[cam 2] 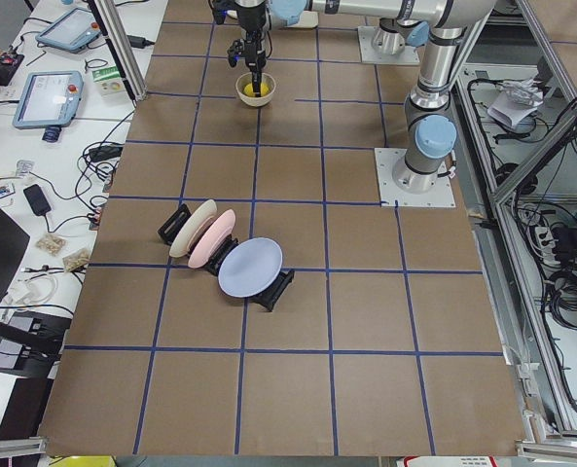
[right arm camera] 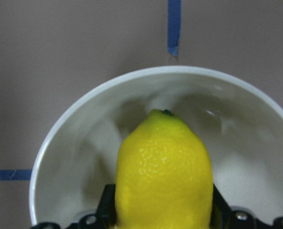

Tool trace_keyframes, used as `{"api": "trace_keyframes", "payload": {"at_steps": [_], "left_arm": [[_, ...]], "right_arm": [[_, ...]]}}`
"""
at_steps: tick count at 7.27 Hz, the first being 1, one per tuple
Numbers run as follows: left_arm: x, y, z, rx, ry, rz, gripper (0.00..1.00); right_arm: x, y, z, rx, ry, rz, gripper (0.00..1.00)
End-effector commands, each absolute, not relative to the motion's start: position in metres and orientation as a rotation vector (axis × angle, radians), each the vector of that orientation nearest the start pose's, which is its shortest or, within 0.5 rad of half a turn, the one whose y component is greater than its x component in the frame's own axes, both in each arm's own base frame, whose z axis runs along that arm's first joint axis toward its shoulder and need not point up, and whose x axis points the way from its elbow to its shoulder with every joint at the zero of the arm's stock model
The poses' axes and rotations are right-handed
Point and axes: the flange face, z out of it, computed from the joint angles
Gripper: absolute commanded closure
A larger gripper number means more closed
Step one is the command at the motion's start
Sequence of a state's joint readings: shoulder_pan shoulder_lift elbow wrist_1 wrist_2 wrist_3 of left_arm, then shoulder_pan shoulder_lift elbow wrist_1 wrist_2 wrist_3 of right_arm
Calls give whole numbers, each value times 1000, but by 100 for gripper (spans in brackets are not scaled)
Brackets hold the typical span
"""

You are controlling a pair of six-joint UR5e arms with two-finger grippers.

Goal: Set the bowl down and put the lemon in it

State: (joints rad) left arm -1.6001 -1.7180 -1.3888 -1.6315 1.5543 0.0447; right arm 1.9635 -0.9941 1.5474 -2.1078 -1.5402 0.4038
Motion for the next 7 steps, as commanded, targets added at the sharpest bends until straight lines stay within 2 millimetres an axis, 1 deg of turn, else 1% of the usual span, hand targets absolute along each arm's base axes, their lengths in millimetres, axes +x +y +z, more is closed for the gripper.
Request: {"api": "trace_keyframes", "payload": {"at_steps": [1, 2, 3, 4, 5, 6, 7], "left_arm": [[-152, -546, 497, 116, 3155, 24, 0], [-154, -545, 497, 121, 3152, 27, 0], [-154, -543, 501, 121, 3150, 15, 0], [-154, -544, 498, 121, 3153, 24, 0], [-154, -544, 498, 121, 3153, 22, 0], [-154, -544, 499, 121, 3153, 22, 0], [-154, -543, 500, 121, 3153, 19, 0]], "right_arm": [[378, -562, 210, 22, 3135, 38, 0], [374, -563, 219, 12, 3133, 24, 0], [370, -564, 235, 28, 3120, -4, 0], [364, -564, 262, 45, 3110, -60, 0], [340, -567, 295, 92, 3113, -50, 0], [291, -567, 340, 193, 3117, -26, 0], [242, -563, 387, 301, 3099, -77, 0]]}}
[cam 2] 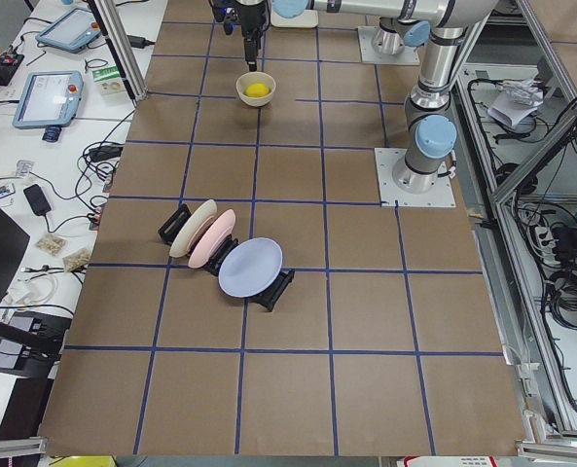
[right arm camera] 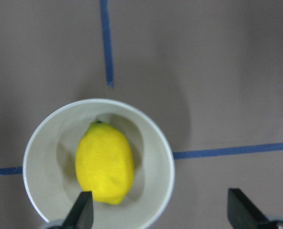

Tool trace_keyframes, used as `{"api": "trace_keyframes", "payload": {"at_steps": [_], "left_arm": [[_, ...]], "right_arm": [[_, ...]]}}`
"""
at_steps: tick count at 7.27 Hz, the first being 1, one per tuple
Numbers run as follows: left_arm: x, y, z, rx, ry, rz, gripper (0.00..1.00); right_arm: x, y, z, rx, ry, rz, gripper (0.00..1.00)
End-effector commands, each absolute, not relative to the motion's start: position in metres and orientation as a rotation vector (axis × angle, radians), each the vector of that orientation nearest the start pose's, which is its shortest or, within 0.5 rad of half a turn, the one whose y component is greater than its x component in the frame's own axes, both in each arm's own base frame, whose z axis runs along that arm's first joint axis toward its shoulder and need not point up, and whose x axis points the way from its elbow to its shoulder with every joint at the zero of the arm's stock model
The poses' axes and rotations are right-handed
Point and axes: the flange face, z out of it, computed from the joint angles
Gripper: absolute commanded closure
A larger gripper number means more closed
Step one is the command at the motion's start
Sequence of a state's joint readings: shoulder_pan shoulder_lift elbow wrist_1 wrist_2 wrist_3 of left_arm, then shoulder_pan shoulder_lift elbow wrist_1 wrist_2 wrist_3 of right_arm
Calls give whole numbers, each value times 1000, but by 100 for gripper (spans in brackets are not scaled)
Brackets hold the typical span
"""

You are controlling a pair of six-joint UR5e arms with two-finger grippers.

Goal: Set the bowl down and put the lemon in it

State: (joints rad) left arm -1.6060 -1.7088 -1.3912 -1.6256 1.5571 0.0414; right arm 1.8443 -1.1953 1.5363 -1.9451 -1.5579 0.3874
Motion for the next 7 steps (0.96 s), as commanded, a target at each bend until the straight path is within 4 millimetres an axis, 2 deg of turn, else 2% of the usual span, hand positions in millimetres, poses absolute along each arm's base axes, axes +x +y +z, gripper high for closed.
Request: {"api": "trace_keyframes", "payload": {"at_steps": [1, 2, 3, 4, 7], "left_arm": [[-155, -542, 501, 123, 3151, 15, 0], [-155, -541, 504, 123, 3151, 5, 0], [-155, -541, 504, 123, 3151, 5, 0], [-154, -541, 504, 123, 3150, 5, 0], [-154, -539, 507, 123, 3151, 0, 0]], "right_arm": [[202, -558, 419, 400, 3082, -110, 0], [178, -549, 435, 457, 3076, -36, 0], [171, -529, 461, 427, 3079, -87, 0], [166, -513, 471, 410, 3090, -74, 0], [162, -506, 470, 330, 3107, -64, 0]]}}
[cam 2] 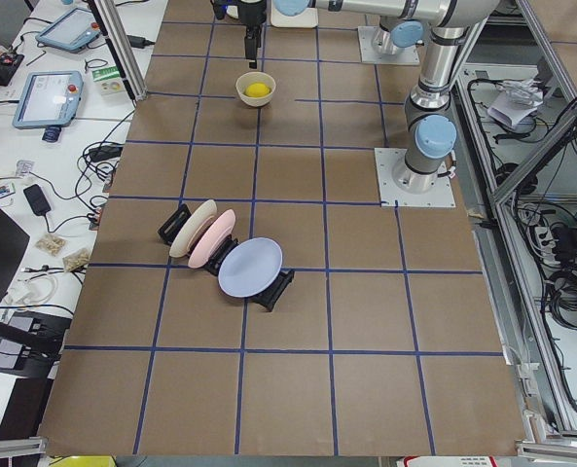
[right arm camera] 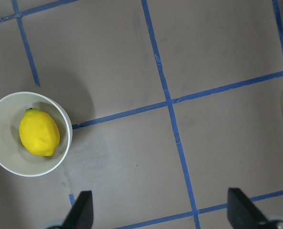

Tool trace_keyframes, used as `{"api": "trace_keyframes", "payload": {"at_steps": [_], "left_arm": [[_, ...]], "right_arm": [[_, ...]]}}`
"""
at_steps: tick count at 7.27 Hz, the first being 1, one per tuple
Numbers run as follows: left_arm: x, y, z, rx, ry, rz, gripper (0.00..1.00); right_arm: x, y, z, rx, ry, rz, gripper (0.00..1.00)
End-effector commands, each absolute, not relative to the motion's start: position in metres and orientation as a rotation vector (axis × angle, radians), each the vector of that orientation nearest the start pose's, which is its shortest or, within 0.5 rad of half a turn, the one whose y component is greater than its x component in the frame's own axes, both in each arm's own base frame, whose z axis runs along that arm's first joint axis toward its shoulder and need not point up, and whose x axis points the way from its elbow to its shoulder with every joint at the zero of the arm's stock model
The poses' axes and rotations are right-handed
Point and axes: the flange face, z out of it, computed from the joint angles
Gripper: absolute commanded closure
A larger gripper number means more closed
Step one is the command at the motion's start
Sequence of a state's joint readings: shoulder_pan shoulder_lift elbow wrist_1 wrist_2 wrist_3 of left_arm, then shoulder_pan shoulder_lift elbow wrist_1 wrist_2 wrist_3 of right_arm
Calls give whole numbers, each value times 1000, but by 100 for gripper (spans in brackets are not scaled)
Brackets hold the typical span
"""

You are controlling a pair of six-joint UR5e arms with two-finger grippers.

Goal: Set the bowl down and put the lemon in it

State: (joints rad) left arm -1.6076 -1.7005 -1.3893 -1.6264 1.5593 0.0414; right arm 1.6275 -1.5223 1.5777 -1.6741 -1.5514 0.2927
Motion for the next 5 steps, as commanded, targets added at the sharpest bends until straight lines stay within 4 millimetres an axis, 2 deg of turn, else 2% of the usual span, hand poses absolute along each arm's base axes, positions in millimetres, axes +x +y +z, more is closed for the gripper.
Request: {"api": "trace_keyframes", "payload": {"at_steps": [1, 3, 5], "left_arm": [[-154, -537, 507, 123, 3150, 10, 0], [-154, -539, 506, 123, 3150, 5, 0], [-154, -539, 504, 123, 3150, 14, 0]], "right_arm": [[157, -507, 468, 328, 3109, -57, 0], [140, -511, 471, 263, 3113, -72, 0], [140, -503, 473, 261, 3115, -32, 0]]}}
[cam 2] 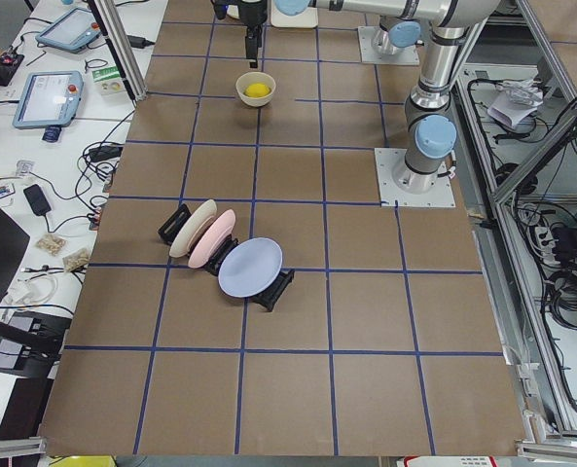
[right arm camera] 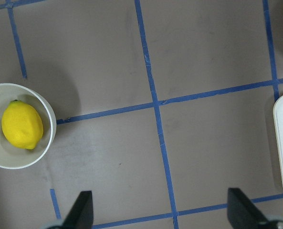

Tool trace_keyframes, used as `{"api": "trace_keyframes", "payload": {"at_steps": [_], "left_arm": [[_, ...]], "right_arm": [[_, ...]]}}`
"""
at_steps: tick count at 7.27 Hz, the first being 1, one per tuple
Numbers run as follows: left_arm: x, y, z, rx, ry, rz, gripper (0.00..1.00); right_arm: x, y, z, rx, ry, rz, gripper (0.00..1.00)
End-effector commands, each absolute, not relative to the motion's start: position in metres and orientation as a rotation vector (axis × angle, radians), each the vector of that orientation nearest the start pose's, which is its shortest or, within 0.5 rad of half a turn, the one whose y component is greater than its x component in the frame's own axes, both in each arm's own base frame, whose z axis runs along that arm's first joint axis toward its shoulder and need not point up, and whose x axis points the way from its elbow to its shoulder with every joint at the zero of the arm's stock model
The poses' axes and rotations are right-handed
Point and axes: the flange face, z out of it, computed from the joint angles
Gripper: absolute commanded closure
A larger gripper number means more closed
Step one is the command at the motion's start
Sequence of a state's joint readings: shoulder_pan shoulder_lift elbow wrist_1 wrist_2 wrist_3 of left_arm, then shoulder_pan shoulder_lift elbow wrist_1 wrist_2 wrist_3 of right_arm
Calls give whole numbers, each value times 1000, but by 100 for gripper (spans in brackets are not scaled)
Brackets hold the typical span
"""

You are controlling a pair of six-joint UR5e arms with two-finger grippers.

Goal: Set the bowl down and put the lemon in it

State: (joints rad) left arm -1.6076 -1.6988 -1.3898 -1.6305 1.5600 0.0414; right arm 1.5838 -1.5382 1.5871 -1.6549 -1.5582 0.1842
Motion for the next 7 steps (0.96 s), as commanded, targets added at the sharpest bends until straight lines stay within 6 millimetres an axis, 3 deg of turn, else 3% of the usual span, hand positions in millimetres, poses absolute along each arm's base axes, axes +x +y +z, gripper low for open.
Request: {"api": "trace_keyframes", "payload": {"at_steps": [1, 5, 7], "left_arm": [[-154, -539, 505, 123, 3150, 10, 0], [-152, -539, 506, 118, 3152, 3, 0], [-152, -544, 497, 118, 3152, 29, 0]], "right_arm": [[139, -501, 478, 261, 3114, -46, 0], [140, -499, 480, 262, 3107, -49, 0], [139, -497, 482, 263, 3113, -55, 0]]}}
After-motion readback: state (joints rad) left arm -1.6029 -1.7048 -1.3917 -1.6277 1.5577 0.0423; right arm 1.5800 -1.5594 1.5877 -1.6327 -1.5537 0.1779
